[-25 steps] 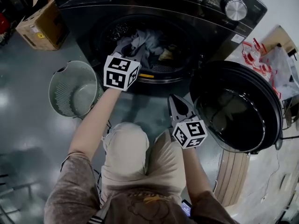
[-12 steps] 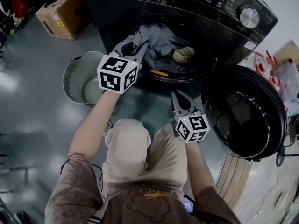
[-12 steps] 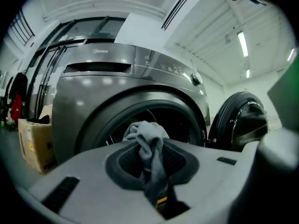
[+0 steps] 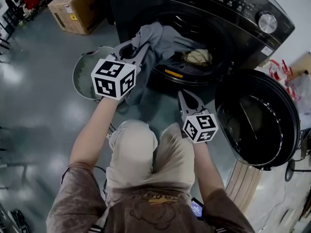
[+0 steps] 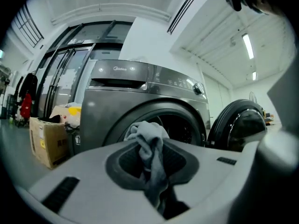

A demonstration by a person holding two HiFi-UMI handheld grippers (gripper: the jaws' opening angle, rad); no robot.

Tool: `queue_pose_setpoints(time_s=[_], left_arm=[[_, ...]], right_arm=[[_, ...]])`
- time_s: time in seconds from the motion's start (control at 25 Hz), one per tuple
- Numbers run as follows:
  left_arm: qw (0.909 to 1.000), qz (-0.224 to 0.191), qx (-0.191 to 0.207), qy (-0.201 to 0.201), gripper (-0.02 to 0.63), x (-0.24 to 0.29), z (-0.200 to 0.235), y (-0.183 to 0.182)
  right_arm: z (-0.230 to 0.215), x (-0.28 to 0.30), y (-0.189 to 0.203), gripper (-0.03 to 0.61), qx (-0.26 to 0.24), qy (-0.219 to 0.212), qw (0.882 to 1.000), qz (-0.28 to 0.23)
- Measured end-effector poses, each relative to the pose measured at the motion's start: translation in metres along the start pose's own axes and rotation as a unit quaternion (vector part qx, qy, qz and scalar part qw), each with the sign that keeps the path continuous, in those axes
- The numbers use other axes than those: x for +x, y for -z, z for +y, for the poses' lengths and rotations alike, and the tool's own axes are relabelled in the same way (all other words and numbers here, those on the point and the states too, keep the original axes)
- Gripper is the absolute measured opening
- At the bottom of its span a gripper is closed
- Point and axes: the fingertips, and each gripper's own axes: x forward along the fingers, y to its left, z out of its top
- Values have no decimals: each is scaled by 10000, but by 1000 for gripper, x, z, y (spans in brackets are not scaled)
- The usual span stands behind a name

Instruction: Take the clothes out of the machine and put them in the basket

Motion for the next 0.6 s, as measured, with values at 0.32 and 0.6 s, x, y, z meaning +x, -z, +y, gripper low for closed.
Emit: queue_pose_setpoints(time_s=[0.32,0.6], left_arm=[[9995,-58,-138,-289,74,-35,23,-4],[9985,-144,-162,-497,74,-57,41,-12]], right_arm=[[14,9,0,-3,31,-165,9999,0],[24,14,2,-2,30,-241,9997,31]])
